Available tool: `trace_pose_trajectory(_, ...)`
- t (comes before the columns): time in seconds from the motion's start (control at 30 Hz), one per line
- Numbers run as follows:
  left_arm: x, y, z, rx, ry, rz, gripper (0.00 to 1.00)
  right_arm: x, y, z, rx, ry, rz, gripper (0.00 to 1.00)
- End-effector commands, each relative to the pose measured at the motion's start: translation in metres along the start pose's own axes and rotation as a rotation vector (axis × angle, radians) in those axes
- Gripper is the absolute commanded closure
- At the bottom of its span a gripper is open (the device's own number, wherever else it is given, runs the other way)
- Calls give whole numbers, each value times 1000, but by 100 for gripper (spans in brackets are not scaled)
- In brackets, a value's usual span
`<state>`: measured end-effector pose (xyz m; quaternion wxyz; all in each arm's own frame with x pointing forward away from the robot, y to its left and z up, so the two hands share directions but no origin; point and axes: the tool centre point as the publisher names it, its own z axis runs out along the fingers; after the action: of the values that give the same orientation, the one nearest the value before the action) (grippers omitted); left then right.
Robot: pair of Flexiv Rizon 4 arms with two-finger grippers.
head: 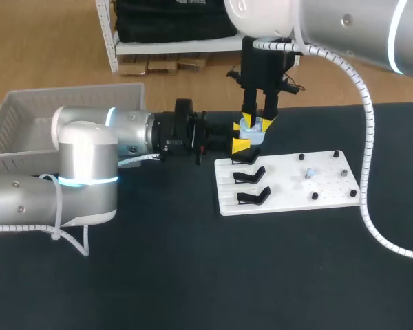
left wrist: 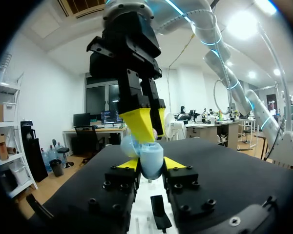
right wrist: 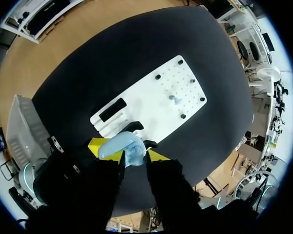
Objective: Pick up each earbud case from the left stands, insert the matching earbuds, close the lid, and place the case in the box.
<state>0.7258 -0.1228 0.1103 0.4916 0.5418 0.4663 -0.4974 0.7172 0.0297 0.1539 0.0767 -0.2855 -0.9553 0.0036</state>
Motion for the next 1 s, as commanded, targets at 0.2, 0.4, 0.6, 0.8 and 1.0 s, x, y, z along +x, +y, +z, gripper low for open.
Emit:
trace_pose_trajectory(0.2,1,1,0,4,-3,2,100,10,-19,-18,-94,13,-8,60)
trace_pose_trajectory(0.4,1,1,0,4,-3,2,100,20,-51,-27,-218,-19,-128,58)
trace_pose_trajectory(0.6,1,1,0,4,-3,2,100,16,-83,-24,-280,-144,-280,54)
trace_pose_trajectory(0.8,1,1,0,4,-3,2,100,5,-110,-7,-296,-206,-352,53)
trace_pose_trajectory(1.0,1,1,0,4,-3,2,100,-8,-126,8,-323,-202,-366,51)
